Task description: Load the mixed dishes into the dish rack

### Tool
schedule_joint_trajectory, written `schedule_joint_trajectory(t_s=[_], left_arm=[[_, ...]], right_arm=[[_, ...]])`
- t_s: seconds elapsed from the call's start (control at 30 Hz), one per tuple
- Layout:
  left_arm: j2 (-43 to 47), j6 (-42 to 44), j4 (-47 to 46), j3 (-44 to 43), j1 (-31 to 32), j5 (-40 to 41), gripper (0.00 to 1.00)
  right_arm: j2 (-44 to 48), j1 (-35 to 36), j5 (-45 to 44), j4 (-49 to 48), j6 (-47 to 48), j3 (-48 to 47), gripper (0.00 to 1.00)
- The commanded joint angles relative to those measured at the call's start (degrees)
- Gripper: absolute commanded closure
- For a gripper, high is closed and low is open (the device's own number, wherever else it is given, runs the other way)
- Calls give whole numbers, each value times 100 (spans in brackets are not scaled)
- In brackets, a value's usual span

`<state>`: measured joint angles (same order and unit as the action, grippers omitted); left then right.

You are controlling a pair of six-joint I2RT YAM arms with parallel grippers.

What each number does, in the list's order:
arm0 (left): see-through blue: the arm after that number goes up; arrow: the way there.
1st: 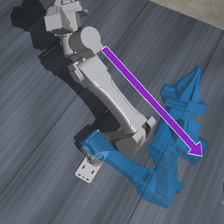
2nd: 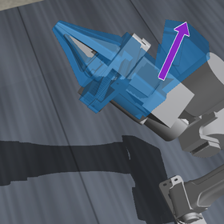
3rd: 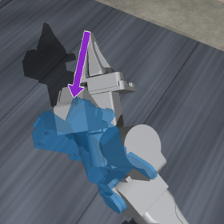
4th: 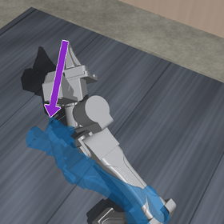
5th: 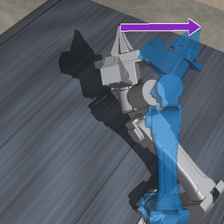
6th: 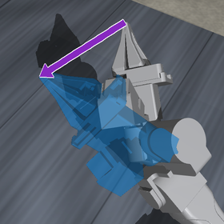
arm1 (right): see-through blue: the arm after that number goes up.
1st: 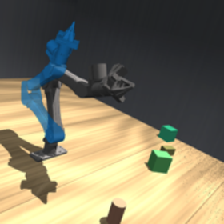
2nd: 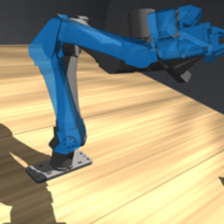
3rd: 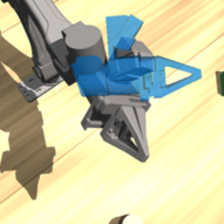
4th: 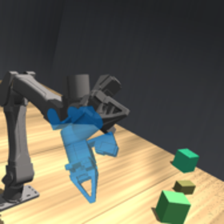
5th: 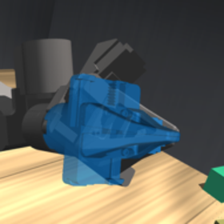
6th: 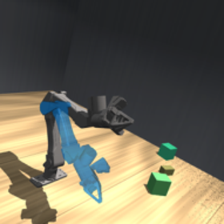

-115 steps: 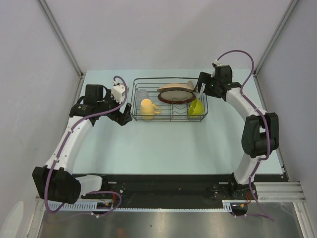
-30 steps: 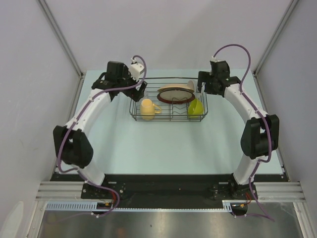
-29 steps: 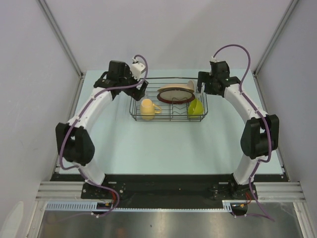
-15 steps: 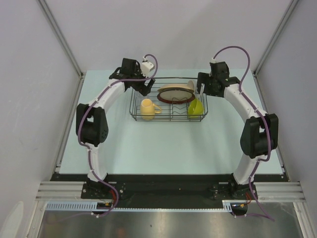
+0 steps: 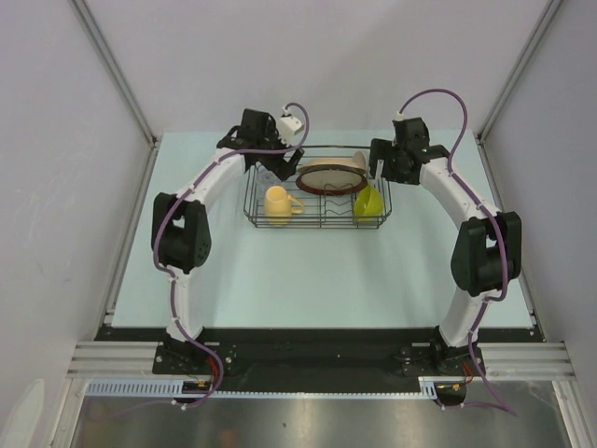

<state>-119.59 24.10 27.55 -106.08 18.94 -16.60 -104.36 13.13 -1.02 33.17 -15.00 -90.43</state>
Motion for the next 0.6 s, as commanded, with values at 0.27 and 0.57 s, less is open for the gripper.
schedule_joint_trajectory(t_s=[0.27, 0.57], left_arm=[[-126, 95, -66, -263, 215, -115, 0], [-477, 51, 154, -1010, 286, -150, 0]], right_arm=[[-32, -12, 207, -241, -134, -53, 0], [-190, -21, 312, -311, -205, -290, 0]])
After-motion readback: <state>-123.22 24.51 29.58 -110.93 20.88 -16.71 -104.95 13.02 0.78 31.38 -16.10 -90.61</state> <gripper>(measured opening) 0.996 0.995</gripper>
